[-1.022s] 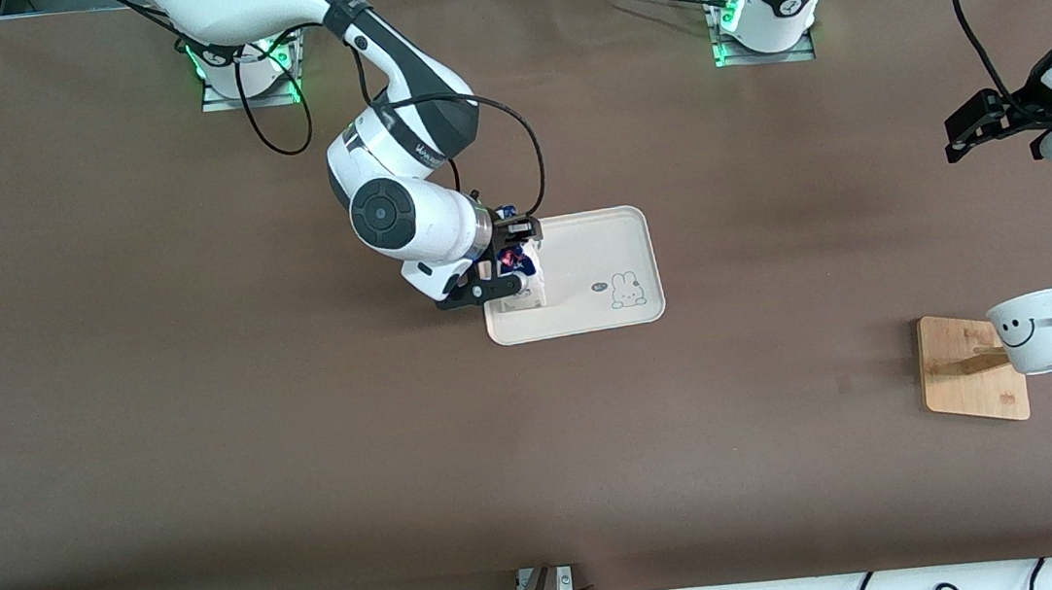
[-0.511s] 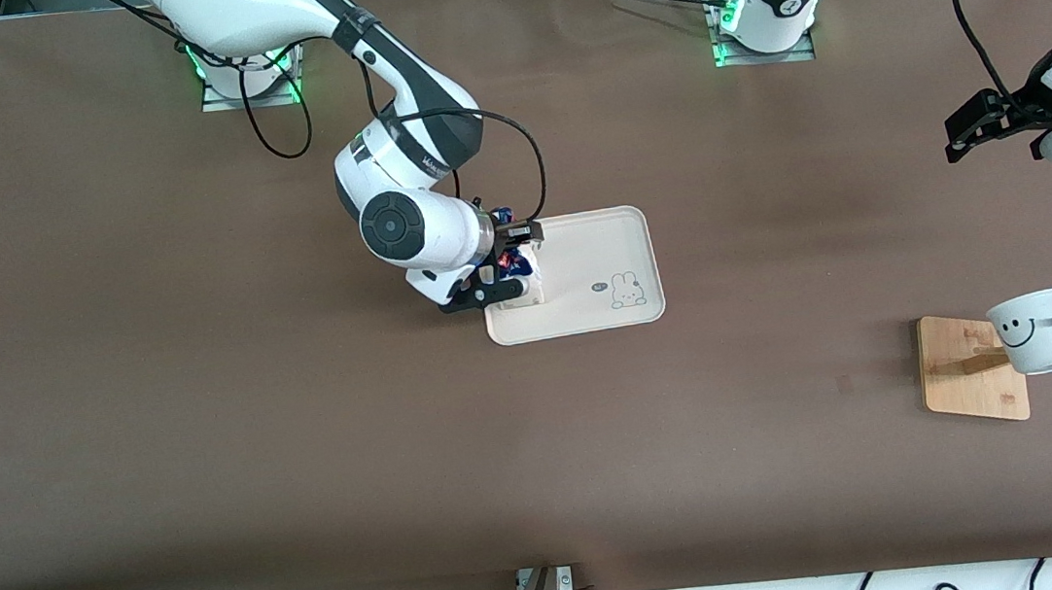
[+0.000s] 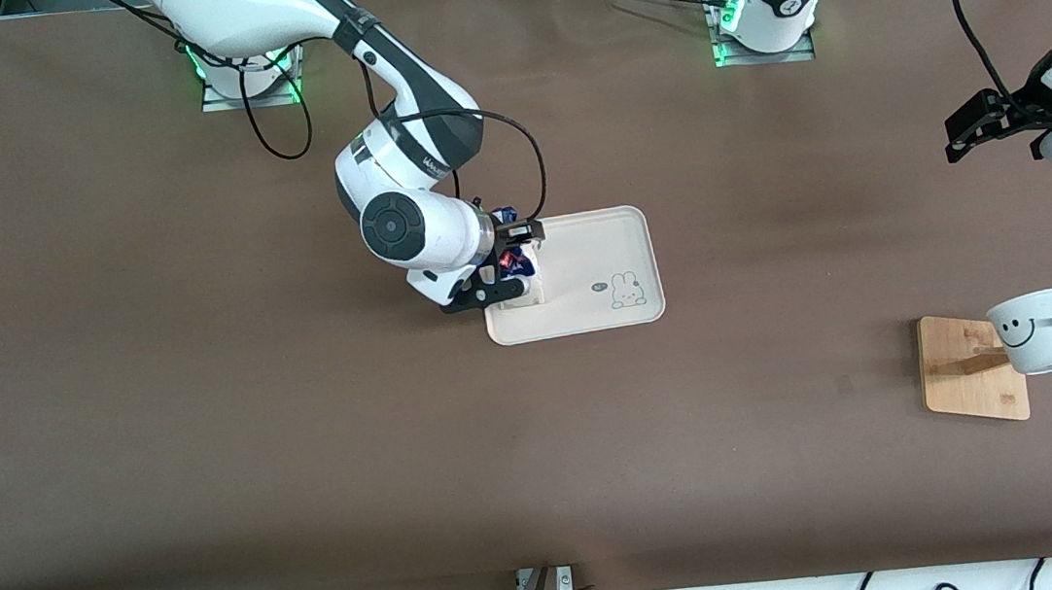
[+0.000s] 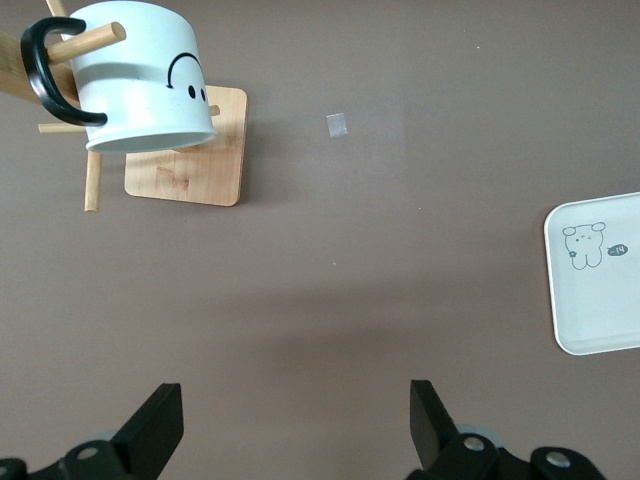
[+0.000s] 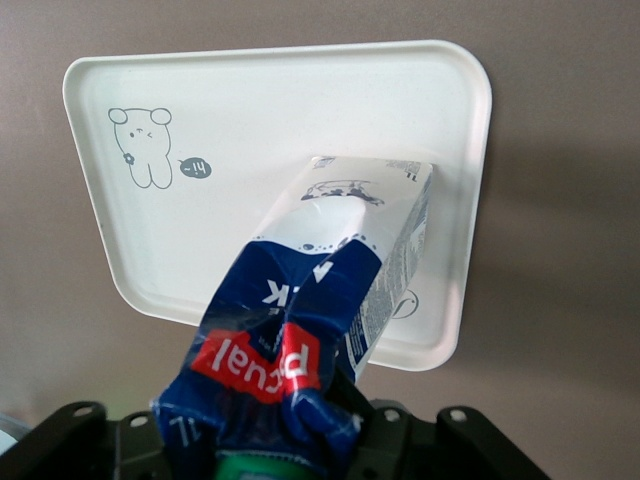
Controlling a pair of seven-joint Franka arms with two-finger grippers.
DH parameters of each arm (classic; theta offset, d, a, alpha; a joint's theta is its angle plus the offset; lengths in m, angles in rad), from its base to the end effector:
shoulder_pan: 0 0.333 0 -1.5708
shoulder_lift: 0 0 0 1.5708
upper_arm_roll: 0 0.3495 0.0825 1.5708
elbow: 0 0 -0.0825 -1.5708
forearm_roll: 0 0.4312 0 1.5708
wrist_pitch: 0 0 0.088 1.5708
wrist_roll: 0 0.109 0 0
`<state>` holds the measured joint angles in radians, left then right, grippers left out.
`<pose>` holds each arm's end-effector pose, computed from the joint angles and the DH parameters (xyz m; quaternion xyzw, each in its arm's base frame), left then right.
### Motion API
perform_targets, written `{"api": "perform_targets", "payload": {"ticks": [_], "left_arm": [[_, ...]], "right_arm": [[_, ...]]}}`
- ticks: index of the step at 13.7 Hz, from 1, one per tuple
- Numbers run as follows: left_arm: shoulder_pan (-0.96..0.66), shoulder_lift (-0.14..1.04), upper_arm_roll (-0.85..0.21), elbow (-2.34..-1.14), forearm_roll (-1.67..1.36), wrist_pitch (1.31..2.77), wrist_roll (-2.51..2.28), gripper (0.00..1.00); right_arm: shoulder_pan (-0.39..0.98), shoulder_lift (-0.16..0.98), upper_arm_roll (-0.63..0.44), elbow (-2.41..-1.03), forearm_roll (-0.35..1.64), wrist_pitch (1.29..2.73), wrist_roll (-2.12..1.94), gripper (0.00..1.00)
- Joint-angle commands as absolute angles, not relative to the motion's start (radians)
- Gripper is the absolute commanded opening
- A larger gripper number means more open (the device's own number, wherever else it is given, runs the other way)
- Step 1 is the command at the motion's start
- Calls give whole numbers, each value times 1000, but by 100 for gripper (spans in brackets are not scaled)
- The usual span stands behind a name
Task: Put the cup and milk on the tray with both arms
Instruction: 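Lower the milk carton onto the tray and open the right gripper, then withdraw the right gripper while the left gripper reaches the mug handle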
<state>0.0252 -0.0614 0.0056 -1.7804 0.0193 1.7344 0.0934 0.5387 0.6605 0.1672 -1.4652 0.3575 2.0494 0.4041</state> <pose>0.5889 0.0200 0.5972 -0.9994 0.0328 -0.0071 0.0098 0.5892 0.4980 0.2964 -0.9770 -0.0450 0.1381 0.1563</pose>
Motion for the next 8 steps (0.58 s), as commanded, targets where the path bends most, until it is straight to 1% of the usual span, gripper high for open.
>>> {"api": "perform_targets", "payload": {"ticks": [1, 2, 7, 8], "left_arm": [[26, -57, 11, -1761, -9, 1715, 106, 100], [25, -57, 11, -1761, -9, 1715, 106, 100], [25, -52, 12, -1756, -9, 1715, 103, 100], [25, -29, 12, -1728, -9, 1715, 101, 100]], "right_arm": [[545, 670, 164, -1450, 348, 2034, 402, 100], [545, 654, 164, -1450, 348, 2031, 402, 100], [543, 577, 166, -1447, 348, 1922, 505, 100], [542, 569, 167, -1447, 350, 1918, 508, 100]]}}
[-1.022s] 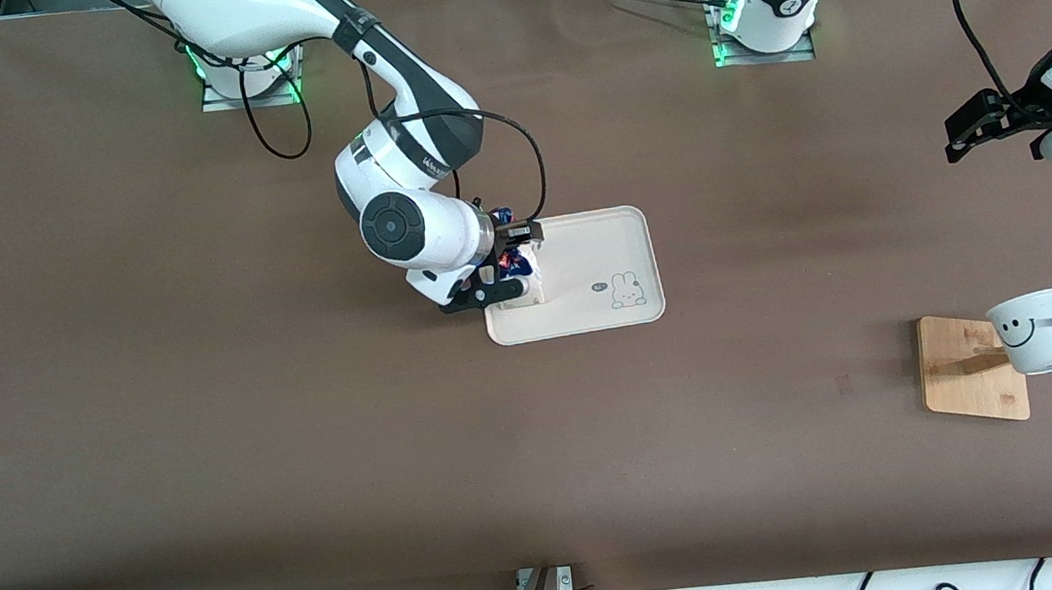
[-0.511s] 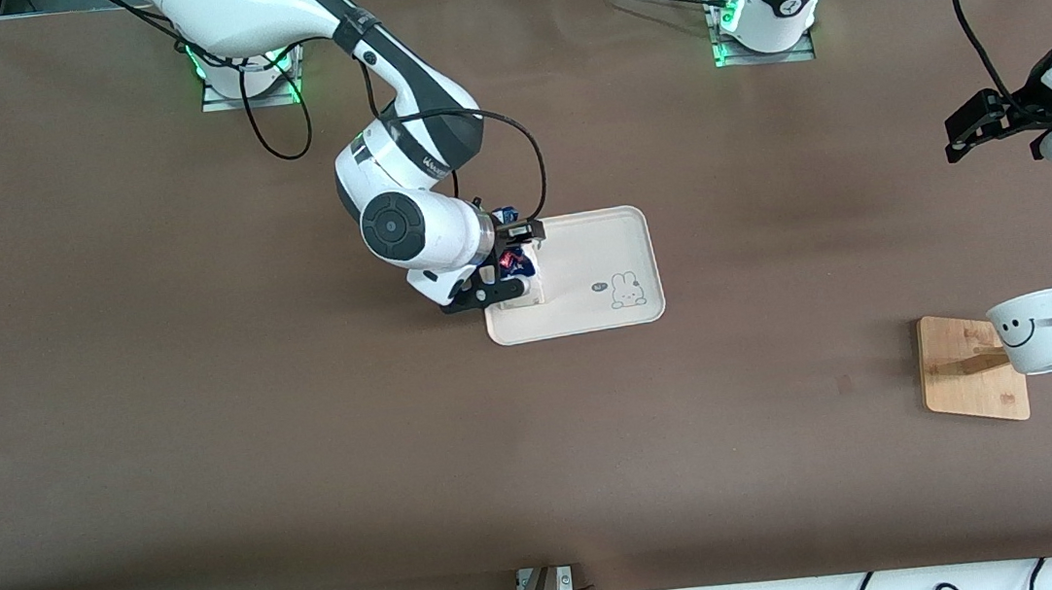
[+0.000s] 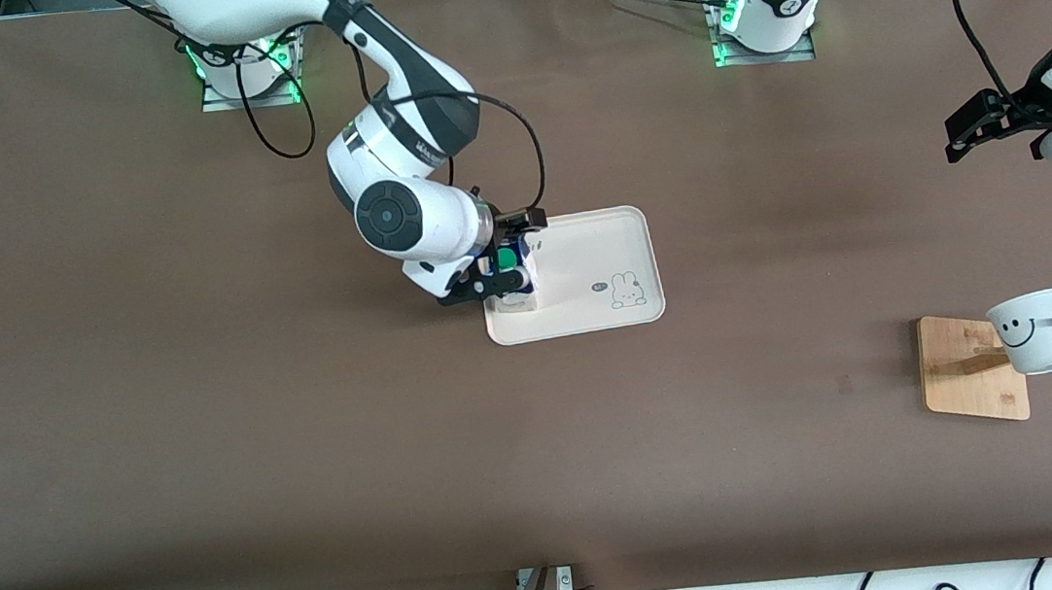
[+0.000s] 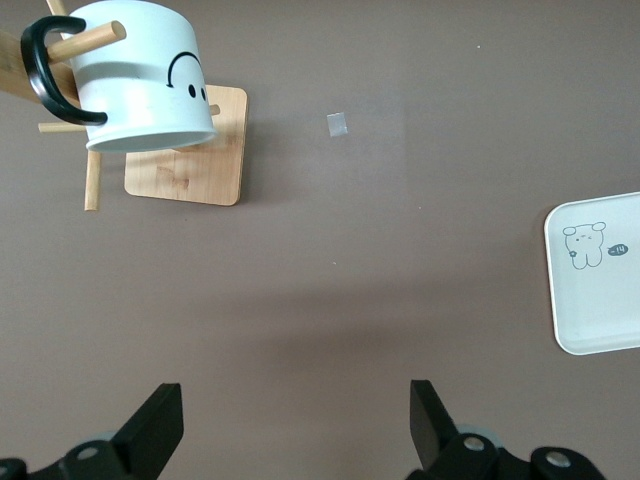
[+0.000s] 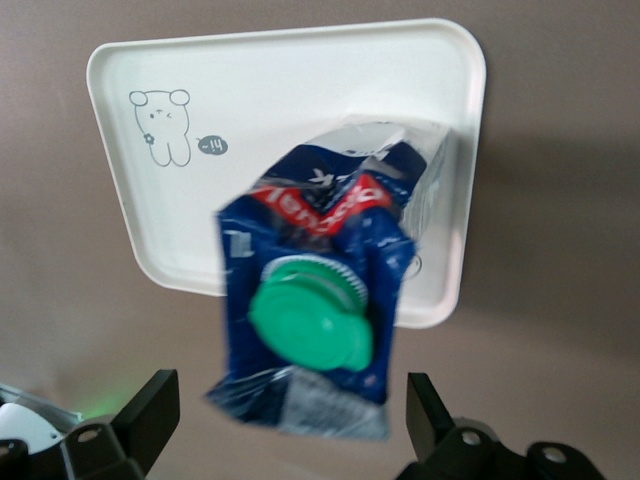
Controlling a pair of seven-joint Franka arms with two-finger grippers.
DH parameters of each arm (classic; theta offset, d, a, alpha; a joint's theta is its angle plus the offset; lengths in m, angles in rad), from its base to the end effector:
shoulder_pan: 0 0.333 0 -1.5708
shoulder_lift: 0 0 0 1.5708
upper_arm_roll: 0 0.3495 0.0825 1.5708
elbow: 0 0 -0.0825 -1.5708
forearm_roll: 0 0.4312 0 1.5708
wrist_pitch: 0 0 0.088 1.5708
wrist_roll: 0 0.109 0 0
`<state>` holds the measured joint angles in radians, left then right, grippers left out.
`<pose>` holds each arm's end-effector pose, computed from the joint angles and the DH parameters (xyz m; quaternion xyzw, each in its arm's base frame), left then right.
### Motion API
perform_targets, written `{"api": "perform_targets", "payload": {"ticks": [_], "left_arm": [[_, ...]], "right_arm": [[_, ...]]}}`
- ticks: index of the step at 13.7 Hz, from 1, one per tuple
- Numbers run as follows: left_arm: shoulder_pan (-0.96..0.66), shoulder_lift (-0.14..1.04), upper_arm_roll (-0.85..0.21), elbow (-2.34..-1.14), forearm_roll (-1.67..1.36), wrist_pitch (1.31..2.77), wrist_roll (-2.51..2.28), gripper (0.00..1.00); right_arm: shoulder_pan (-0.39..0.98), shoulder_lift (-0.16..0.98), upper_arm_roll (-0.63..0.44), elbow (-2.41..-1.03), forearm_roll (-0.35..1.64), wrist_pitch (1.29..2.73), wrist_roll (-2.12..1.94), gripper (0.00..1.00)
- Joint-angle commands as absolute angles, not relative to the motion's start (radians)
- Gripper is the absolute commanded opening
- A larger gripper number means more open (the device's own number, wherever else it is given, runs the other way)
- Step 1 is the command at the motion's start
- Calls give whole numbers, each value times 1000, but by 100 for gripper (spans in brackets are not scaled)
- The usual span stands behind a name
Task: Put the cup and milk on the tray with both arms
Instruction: 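Withdraw the right gripper while the left gripper reaches the mug handle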
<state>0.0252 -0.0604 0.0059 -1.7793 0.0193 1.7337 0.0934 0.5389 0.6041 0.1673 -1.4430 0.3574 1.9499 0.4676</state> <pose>0.5892 0.0202 0.5971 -0.9994 0.0326 -0.0068 0.0098 0.5829 0.4982 0.3435 -0.9764 -0.0312 0.1532 0.1492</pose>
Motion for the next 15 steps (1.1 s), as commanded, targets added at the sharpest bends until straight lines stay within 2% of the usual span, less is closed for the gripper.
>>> {"api": "perform_targets", "payload": {"ticks": [1, 4, 6, 8, 12, 15], "left_arm": [[26, 7, 15, -1692, -9, 1712, 101, 100], [49, 92, 20, -1649, -8, 1694, 112, 100], [87, 98, 20, -1669, -9, 1677, 117, 100], [147, 94, 18, -1730, -21, 1722, 107, 100], [176, -36, 11, -2006, -72, 2127, 101, 100], [176, -89, 9, -2193, -139, 2452, 106, 100]], "right_arm": [[540, 557, 167, -1447, 351, 1907, 508, 100], [528, 505, 167, -1431, 348, 1824, 538, 100], [519, 483, 163, -1370, 341, 1719, 555, 100], [486, 444, 156, -1313, 330, 1620, 555, 100], [359, 396, 181, -1182, 253, 1452, 543, 100], [261, 344, 192, -1158, 168, 1381, 485, 100]]}}
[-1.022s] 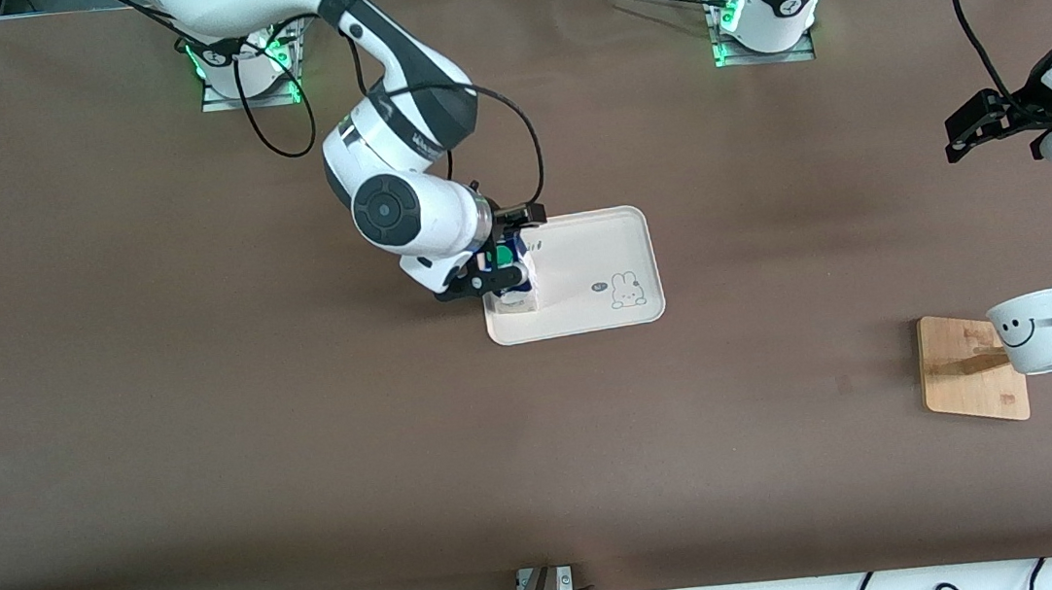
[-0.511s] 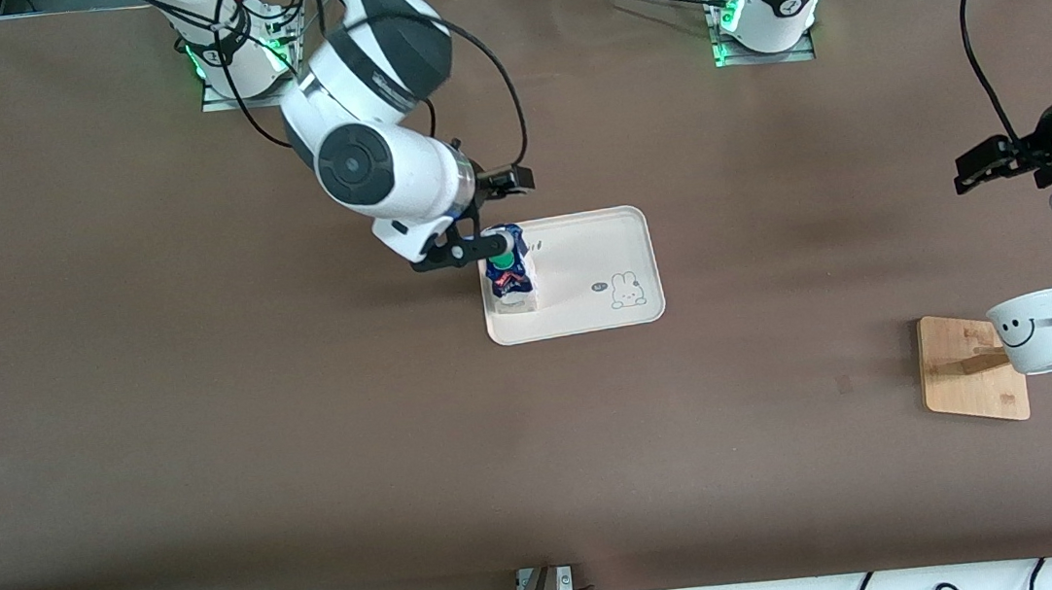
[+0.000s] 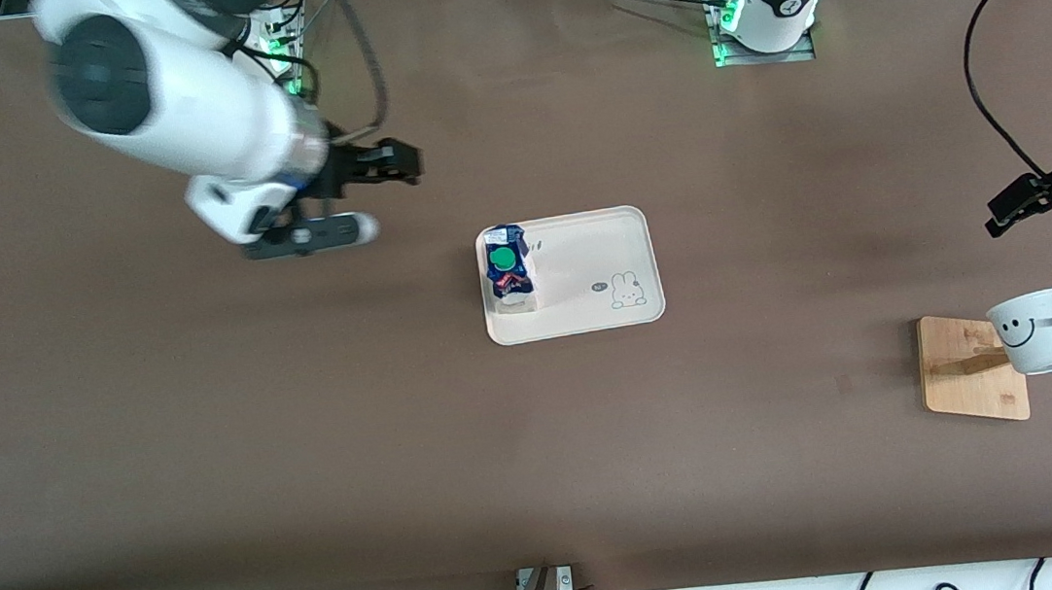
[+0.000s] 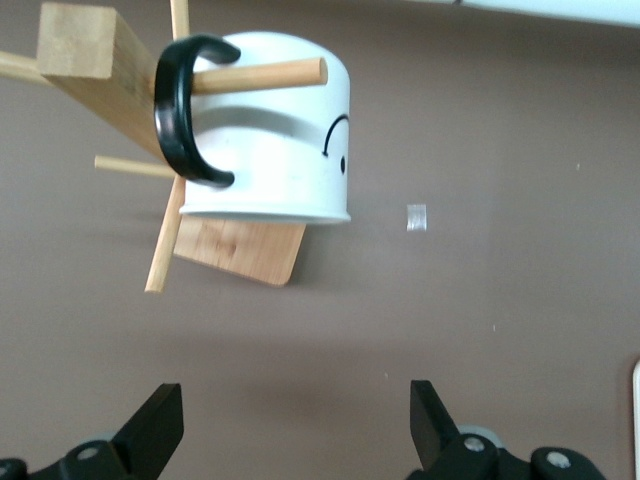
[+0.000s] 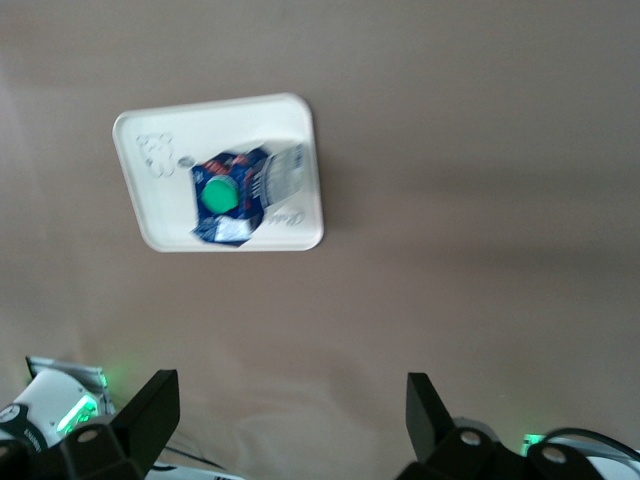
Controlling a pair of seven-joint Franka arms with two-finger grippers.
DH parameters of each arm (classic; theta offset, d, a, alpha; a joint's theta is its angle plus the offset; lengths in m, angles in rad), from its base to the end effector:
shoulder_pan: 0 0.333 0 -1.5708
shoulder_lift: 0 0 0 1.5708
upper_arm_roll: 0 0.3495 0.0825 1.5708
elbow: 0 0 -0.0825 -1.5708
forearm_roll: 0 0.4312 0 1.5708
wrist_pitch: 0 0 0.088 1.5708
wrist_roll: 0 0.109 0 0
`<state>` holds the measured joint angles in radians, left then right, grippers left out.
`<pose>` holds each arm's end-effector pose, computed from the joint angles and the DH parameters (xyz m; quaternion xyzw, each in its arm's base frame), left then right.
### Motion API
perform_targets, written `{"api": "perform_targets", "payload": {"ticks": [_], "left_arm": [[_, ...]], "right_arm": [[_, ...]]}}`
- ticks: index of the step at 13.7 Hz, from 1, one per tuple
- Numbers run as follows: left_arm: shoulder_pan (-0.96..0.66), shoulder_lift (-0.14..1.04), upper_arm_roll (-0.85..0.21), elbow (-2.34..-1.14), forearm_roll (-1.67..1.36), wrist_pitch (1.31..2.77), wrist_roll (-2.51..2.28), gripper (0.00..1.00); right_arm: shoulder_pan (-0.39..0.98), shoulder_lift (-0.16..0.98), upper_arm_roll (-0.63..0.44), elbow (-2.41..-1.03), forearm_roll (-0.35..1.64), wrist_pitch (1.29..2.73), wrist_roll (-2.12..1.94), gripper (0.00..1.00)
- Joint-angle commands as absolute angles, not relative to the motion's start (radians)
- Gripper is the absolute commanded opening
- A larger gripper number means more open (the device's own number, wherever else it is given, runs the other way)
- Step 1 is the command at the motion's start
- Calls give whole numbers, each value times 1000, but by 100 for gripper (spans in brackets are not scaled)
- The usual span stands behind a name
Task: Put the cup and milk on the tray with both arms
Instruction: 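Withdraw the right gripper while the left gripper reaches the mug handle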
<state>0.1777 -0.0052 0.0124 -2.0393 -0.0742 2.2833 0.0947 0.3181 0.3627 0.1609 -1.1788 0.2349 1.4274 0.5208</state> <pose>0.6047 0.1145 0.4802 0.9895 0.0678 0.1273 0.0130 0.6222 0.3285 0.6147 -0.9879 0.0138 0.1165 0.1018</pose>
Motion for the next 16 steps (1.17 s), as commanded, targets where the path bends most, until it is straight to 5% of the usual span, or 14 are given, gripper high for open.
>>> {"api": "perform_targets", "payload": {"ticks": [1, 6, 16], "left_arm": [[175, -74, 11, -2203, -225, 2527, 120, 100], [176, 20, 11, -2178, -423, 2606, 173, 100], [207, 206, 9, -1993, -701, 2605, 319, 100]], "right_arm": [[240, 333, 190, -1160, 105, 1359, 429, 100], [141, 316, 176, -1178, -47, 1325, 206, 100], [-43, 287, 179, -1282, -119, 1486, 137, 100]]}}
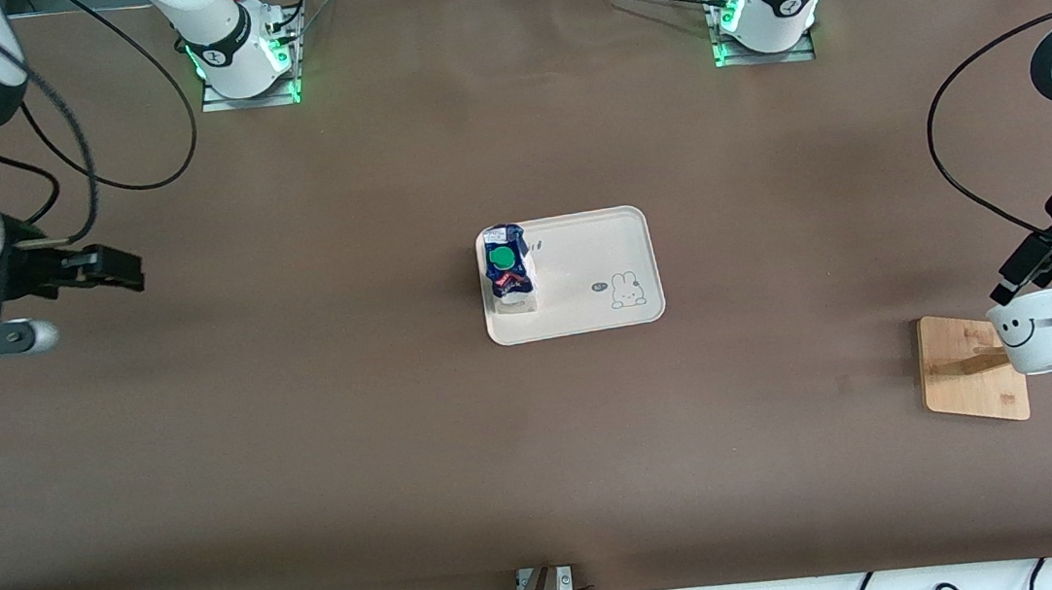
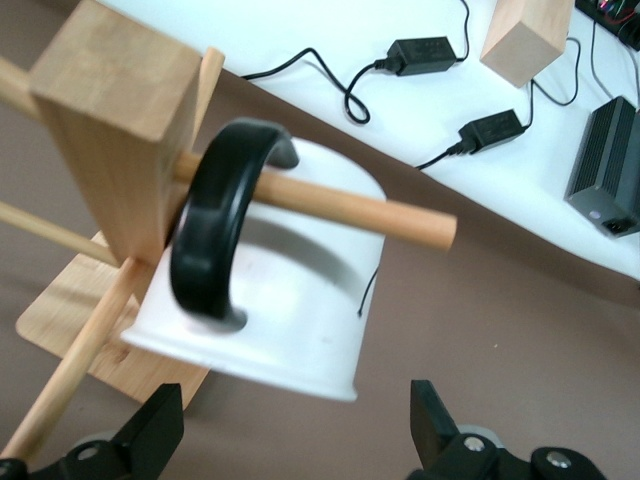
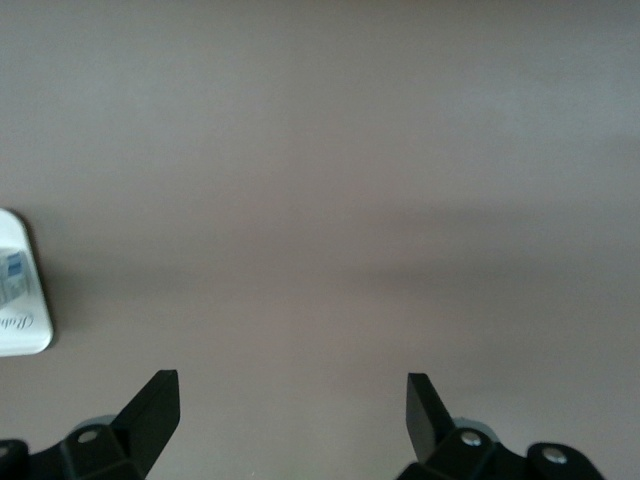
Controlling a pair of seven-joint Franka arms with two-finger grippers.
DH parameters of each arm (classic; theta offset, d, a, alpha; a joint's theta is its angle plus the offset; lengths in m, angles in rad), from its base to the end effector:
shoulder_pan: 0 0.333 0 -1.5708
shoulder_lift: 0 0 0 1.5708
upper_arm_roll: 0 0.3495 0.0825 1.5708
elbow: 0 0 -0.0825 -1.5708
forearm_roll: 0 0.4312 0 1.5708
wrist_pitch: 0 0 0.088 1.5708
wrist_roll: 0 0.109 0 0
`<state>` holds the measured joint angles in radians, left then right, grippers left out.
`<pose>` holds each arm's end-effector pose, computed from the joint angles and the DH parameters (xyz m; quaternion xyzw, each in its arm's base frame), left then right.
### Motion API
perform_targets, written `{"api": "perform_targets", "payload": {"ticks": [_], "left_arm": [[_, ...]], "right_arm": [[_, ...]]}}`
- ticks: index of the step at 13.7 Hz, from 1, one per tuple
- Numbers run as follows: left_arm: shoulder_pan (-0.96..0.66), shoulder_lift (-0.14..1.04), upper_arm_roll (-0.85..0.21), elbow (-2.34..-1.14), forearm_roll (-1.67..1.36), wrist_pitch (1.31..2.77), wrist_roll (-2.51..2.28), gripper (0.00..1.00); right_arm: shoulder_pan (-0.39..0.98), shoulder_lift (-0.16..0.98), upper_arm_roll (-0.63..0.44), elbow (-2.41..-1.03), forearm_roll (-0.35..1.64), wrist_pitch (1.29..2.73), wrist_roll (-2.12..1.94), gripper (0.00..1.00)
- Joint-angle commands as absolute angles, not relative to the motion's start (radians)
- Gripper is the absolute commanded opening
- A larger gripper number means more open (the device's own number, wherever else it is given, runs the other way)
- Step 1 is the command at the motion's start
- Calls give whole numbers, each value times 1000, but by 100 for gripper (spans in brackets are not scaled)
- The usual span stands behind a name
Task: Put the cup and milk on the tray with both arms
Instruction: 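Grasp the white mug by its rim with the left gripper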
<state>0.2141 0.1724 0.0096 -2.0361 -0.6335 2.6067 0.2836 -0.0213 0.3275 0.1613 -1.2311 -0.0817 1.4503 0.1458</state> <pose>0.6389 0.1574 0.4033 0.9382 0.2031 0.2343 0.1540 0.6924 0.0674 0.6095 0.9985 -0.0085 -0.0496 0.0220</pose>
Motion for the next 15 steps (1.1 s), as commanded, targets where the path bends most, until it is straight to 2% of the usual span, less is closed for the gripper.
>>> {"api": "perform_targets", "payload": {"ticks": [1, 3, 4, 5, 6, 7, 9, 11, 15], "left_arm": [[207, 207, 8, -1993, -710, 2605, 319, 100], [207, 207, 6, -1997, -719, 2605, 319, 96], [207, 207, 5, -1997, -730, 2605, 319, 87], [206, 209, 2, -1996, -732, 2603, 319, 67], [206, 207, 2, -1996, -723, 2602, 321, 55], [207, 207, 2, -1996, -719, 2599, 327, 32], [207, 206, 3, -1996, -719, 2597, 347, 9], [207, 203, 3, -1996, -719, 2594, 344, 0], [207, 190, 2, -1996, -718, 2589, 341, 0]], "right_arm": [[-48, 264, 179, -1316, -132, 1515, 137, 100], [-66, 206, 179, -1411, -135, 1593, 137, 100], [-71, 195, 179, -1433, -133, 1609, 137, 100], [-74, 193, 179, -1434, -133, 1609, 135, 100], [-84, 192, 179, -1437, -133, 1609, 135, 100], [-101, 193, 179, -1440, -129, 1609, 133, 100], [-109, 193, 179, -1442, -127, 1611, 136, 100], [-115, 193, 173, -1442, -126, 1609, 146, 100], [-112, 186, 141, -1430, -126, 1606, 130, 100]]}}
